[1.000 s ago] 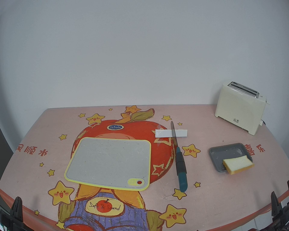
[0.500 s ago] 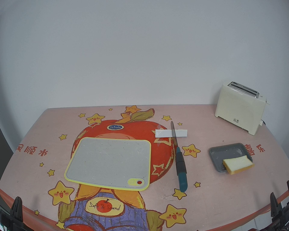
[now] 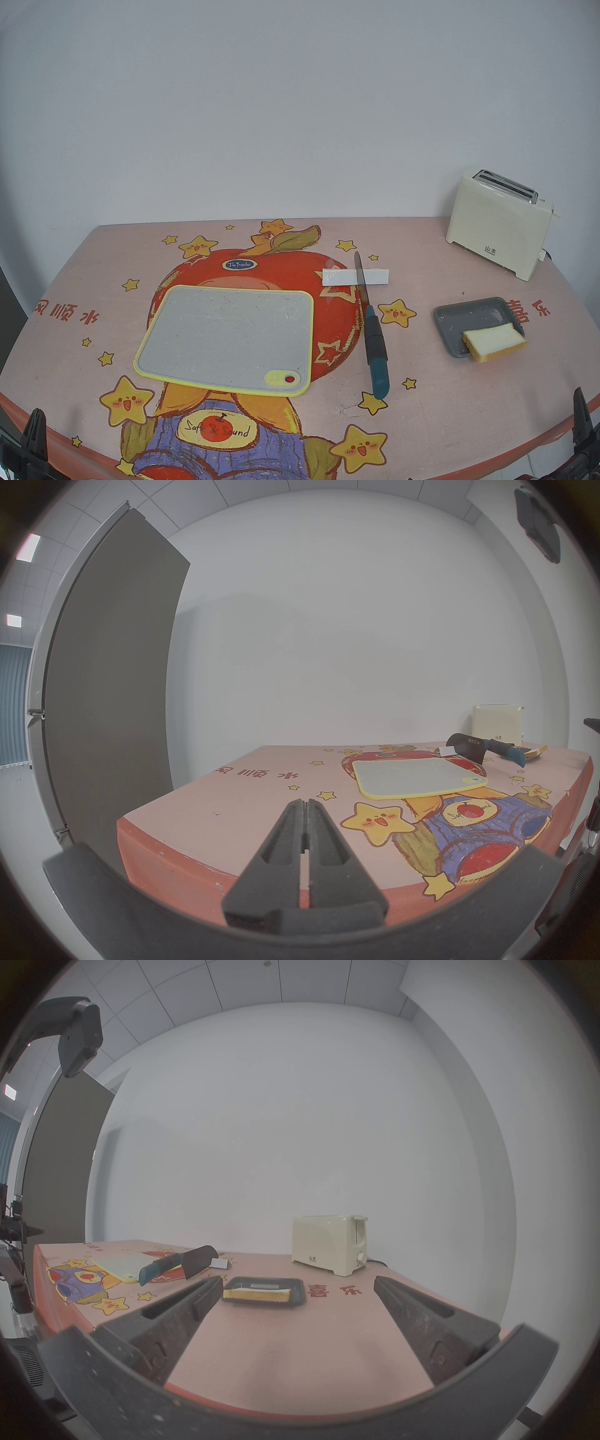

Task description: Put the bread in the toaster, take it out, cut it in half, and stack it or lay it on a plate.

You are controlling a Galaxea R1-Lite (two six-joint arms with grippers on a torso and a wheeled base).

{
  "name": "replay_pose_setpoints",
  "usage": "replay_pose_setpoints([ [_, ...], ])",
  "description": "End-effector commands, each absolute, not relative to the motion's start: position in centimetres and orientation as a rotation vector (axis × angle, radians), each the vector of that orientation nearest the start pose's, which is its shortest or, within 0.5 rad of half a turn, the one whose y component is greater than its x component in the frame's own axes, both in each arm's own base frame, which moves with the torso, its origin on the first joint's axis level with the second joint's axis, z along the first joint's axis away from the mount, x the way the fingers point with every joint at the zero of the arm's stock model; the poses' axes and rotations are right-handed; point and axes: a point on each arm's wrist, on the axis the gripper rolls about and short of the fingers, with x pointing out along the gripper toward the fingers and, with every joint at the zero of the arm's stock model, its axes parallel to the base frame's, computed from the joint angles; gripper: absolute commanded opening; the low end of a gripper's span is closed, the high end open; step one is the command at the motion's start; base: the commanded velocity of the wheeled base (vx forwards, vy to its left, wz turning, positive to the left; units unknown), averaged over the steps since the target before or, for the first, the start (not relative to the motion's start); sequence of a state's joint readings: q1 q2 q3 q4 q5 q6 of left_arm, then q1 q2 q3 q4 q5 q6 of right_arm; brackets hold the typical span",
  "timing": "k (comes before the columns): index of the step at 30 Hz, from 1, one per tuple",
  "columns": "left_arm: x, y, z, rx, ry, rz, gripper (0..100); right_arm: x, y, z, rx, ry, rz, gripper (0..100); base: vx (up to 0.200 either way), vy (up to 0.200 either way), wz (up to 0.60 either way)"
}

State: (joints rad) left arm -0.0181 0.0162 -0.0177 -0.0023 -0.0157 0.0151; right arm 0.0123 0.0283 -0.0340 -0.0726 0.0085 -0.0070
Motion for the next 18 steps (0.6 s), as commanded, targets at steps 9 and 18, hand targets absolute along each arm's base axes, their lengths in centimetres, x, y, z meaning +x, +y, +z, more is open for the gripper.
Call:
replay_pose_setpoints([
  [9,-2.2,0.0,7.6,0.015,0.012,-0.034,0,-2.3,-0.1,10.6,0.017,-0.023,0.043,100,0.0,0.0,0.0],
  [18,-2.2,0.0,7.6,0.014,0.011,-0.034,0,-0.9,-0.1,11.5,0.018,0.09,0.085,100,0.0,0.0,0.0],
])
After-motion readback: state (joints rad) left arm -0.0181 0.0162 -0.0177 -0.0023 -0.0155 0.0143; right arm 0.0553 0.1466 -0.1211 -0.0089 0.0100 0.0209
